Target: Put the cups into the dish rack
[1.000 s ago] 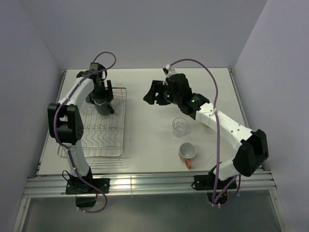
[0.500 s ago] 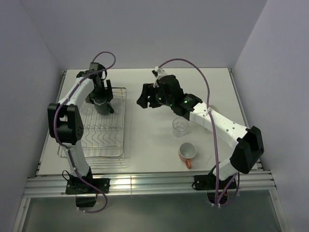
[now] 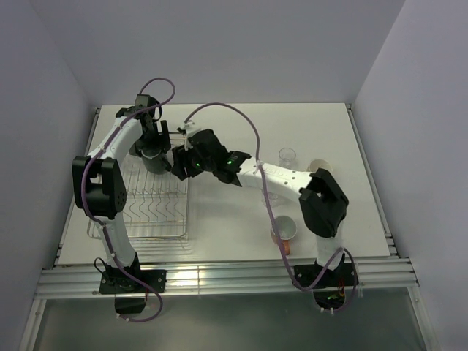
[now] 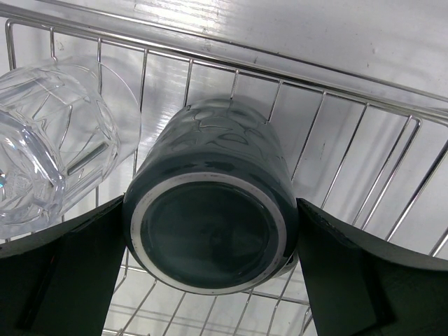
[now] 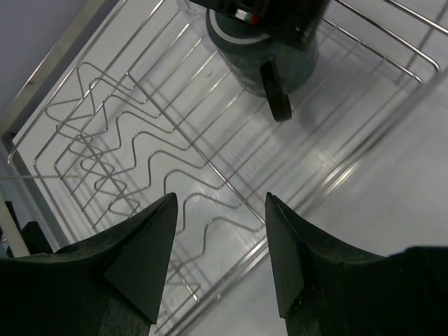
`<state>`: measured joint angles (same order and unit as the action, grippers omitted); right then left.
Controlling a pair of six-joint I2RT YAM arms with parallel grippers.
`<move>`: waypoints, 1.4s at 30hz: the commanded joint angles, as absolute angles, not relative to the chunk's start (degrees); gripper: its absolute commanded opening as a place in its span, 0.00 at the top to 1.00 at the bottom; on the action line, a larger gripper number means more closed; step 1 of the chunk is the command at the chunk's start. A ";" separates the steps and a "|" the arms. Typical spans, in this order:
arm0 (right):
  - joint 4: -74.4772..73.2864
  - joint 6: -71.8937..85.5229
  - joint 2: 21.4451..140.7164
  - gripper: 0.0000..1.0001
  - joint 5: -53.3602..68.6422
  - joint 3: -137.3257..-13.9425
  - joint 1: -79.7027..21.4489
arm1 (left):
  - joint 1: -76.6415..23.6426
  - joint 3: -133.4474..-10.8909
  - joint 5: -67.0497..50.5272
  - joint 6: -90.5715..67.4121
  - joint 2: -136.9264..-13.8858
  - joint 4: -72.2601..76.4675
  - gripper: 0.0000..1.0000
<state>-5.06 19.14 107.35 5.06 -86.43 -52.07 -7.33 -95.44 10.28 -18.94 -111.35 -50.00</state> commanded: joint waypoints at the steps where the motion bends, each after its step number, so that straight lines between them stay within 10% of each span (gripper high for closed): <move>1: 3.68 16.26 110.29 0.40 2.73 -91.40 -53.26 | -7.56 -96.24 9.93 -18.54 -106.70 -47.64 0.01; 34: 1.32 12.57 133.15 0.44 -6.50 -109.95 -54.14 | -7.65 -94.92 7.12 -18.19 -106.00 -47.90 0.01; 42: 1.49 12.92 134.73 0.60 -5.54 -110.65 -54.05 | -7.73 -94.66 6.59 -18.28 -105.47 -47.90 0.01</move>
<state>1.19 13.34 133.25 -5.37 -107.79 -54.13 -7.49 -94.35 7.46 -18.68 -110.43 -49.58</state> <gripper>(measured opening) 0.419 0.994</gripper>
